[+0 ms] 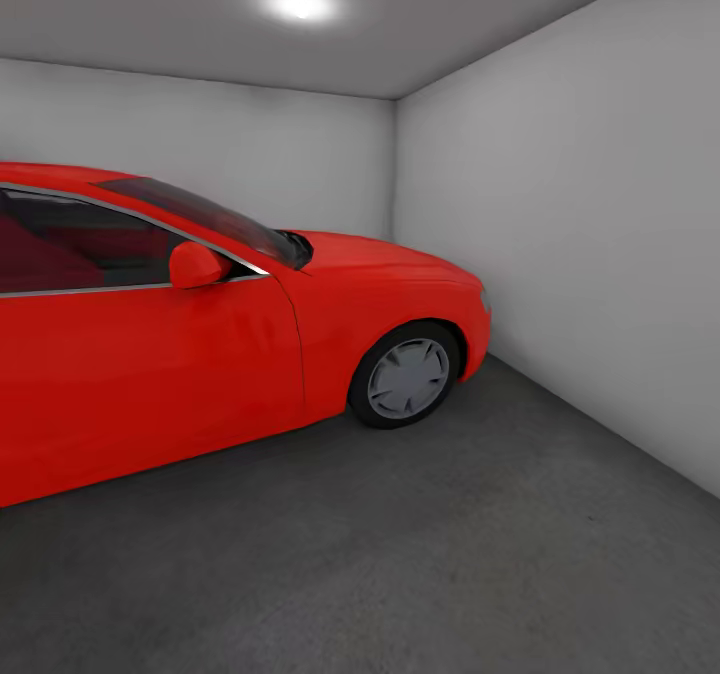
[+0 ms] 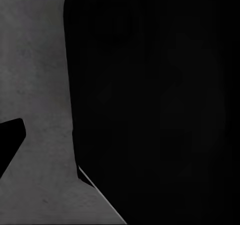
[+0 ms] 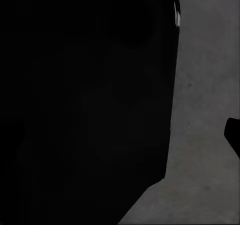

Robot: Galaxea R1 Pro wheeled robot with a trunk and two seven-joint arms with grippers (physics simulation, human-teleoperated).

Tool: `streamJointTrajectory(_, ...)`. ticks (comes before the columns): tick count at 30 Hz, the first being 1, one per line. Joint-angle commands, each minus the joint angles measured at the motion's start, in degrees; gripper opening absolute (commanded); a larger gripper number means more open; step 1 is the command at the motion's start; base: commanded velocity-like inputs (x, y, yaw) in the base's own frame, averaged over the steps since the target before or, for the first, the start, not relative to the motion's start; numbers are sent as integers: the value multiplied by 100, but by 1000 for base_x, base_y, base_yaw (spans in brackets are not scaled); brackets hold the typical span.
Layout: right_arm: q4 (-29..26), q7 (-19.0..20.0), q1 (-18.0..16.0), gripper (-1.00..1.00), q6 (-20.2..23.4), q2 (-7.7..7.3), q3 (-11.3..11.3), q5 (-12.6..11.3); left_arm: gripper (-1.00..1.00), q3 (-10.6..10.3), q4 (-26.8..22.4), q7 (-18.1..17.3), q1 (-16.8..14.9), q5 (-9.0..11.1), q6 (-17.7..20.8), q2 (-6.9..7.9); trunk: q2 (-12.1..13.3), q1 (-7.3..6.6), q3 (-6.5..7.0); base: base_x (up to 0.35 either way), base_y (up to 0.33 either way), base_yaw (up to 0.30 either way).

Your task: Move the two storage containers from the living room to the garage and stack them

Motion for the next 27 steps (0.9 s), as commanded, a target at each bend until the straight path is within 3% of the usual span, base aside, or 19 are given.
streamJointTrajectory(1,0,0,-1,100,0,0,0,0,100,0,0,0,-1,0,0,0,-2,0,-3,0,0,0)
streamJointTrajectory(23,-9,-31,-9,100,-17,-18,40,7,100,45,-212,-8,-9,36,-237,-18,-2,0,-3,0,0,0)
streamJointTrajectory(27,-9,-54,-9,100,-15,-19,65,16,100,30,-233,-8,-8,25,-236,20,-2,0,4,0,0,148)
